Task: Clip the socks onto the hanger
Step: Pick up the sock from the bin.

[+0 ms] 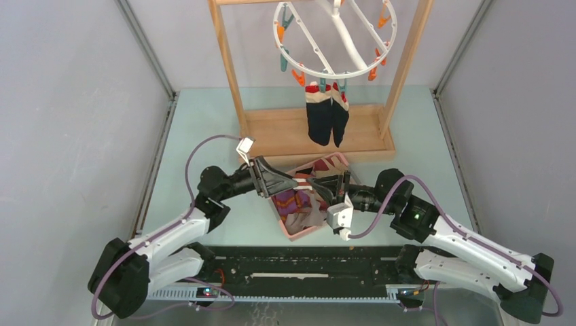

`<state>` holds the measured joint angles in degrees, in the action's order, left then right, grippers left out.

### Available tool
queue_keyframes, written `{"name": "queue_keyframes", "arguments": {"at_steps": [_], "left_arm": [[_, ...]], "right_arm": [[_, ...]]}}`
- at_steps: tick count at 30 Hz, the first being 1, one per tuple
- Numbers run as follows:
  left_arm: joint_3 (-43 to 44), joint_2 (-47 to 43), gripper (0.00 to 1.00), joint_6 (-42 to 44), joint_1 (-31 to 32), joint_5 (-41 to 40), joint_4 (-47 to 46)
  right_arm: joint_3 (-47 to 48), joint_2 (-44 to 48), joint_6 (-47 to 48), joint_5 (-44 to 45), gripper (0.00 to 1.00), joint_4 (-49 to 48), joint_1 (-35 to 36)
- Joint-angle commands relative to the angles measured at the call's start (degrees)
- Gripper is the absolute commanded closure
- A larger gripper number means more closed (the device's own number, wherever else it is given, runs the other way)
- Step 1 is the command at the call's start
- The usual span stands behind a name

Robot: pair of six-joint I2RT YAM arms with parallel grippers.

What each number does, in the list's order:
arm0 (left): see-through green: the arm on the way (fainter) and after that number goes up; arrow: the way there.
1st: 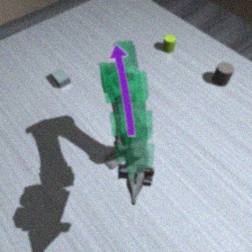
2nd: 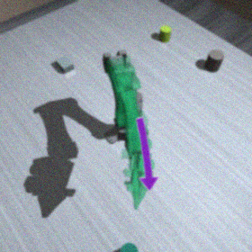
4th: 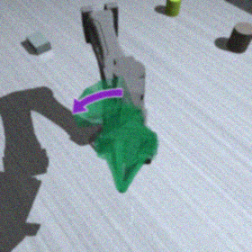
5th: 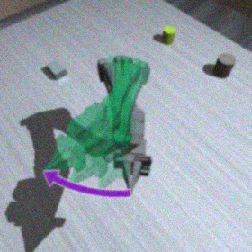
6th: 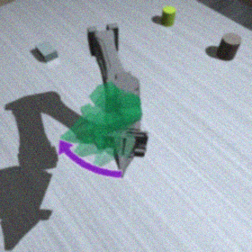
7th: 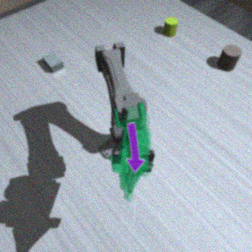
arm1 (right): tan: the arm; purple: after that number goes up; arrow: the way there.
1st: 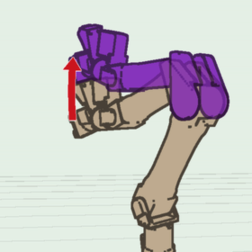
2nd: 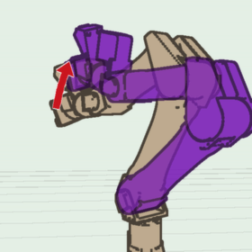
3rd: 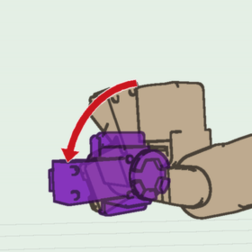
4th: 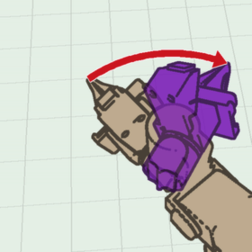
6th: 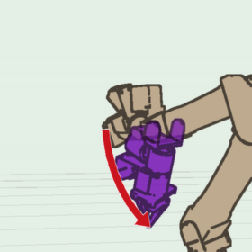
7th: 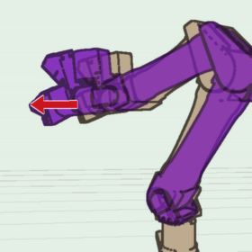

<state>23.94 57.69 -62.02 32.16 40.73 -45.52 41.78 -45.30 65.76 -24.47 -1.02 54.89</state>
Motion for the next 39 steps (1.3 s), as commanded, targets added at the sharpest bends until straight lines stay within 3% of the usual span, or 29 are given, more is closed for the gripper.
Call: {"name": "queue_keyframes", "arguments": {"at_steps": [1, 8, 19, 24, 31, 39], "left_arm": [[3.8, -1.1, 0.28, -4.2, -0.1, 3.1, -6.3], [3.3, -1.9, 0.35, -9.6, 0.2, 3.8, -13.9], [3.6, -2.2, 0.99, -5.0, 0.2, 3.5, -9.6], [4.1, -3.9, 1.0, 3.0, 0.3, 2.1, -1.8], [5.1, -9.0, 1.0, 18.1, 0.3, -2.8, 9.9], [4.4, -11.7, 1.0, 27.1, 0.3, -11.2, 10.3]], "right_arm": [[2.3, -1.3, 0.7, -0.2, 1.0, -0.7, 0.7], [2.3, -2.6, 1.0, 0.6, 1.0, -0.8, 0.8], [2.3, -2.2, 0.2, 1.4, 1.0, 0.8, 0.9], [2.3, -1.7, -0.4, 1.6, 1.0, 2.8, 0.9], [-0.8, 0.1, -4.2, 2.8, 0.92, 0.0, 0.6], [-4.5, 1.1, -17.3, 5.7, 0.63, -5.6, -4.3]]}}
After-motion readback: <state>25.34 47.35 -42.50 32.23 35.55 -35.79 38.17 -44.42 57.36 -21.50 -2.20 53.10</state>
